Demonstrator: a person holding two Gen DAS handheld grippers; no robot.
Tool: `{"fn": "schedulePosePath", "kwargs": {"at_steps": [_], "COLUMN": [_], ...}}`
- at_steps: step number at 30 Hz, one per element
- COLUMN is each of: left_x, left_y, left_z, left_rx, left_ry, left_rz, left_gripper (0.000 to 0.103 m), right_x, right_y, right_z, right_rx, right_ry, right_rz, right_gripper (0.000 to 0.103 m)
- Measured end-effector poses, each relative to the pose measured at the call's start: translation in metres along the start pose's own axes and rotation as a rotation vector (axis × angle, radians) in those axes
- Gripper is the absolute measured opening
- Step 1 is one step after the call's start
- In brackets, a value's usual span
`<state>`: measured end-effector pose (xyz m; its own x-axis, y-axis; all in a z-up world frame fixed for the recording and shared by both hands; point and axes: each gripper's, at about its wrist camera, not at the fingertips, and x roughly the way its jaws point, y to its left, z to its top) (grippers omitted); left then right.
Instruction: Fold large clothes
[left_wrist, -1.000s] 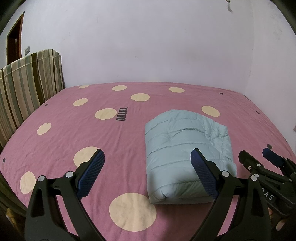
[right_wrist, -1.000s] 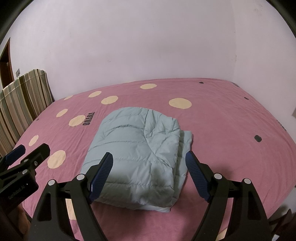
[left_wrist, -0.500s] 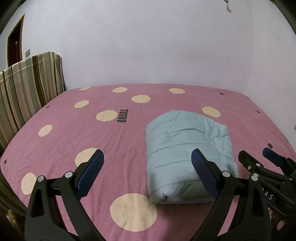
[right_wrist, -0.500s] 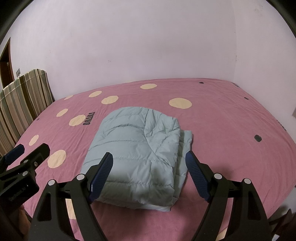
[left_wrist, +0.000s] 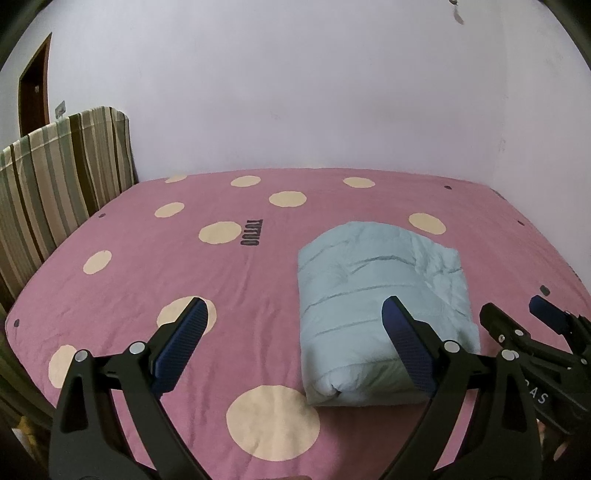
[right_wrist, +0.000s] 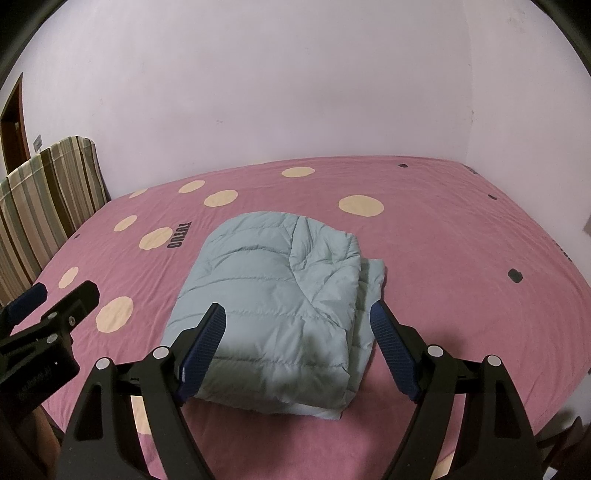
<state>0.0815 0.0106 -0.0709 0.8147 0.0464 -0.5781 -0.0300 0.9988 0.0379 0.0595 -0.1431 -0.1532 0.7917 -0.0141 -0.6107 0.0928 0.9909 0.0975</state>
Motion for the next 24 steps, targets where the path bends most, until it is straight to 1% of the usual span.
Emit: {"fn": "schedulePosePath", "kwargs": {"at_steps": [5,12,14,19,24], "left_x": [0.001,0.002,0.003,0.008,0.010], "left_y": [0.001,0.000,-0.001,-0.004,-0.004], "left_z": [-0.002,-0.003,-0.004,-0.008,-0.009], "left_rx": [-0.018,-0.011,-0.007,-0.025,-0.017], "left_ry": [-0.002,-0.001,0.000,0.028,0.018], "left_rz": [-0.007,-0.009,-0.014,0.036,0.016], "left_gripper": [0.095,0.097,0.101,0.101,0.101], "right_x": [0.000,0.000,0.001,0.003,0.005], "right_y": [0.000,0.001,0.000,0.000,-0.002], "right_z": [-0.001,-0.004,-0.005,-0.005,-0.006], "right_rx": [-0.001,-0.008,-0.009,-0.010,-0.011], "right_ry": [0.000,0.007,0.009,0.013,0.016], "right_rz": [-0.001,0.004,0.006,0.008,0.011], "right_gripper": [0.079,0.079,0.079,0.079,0.079]}}
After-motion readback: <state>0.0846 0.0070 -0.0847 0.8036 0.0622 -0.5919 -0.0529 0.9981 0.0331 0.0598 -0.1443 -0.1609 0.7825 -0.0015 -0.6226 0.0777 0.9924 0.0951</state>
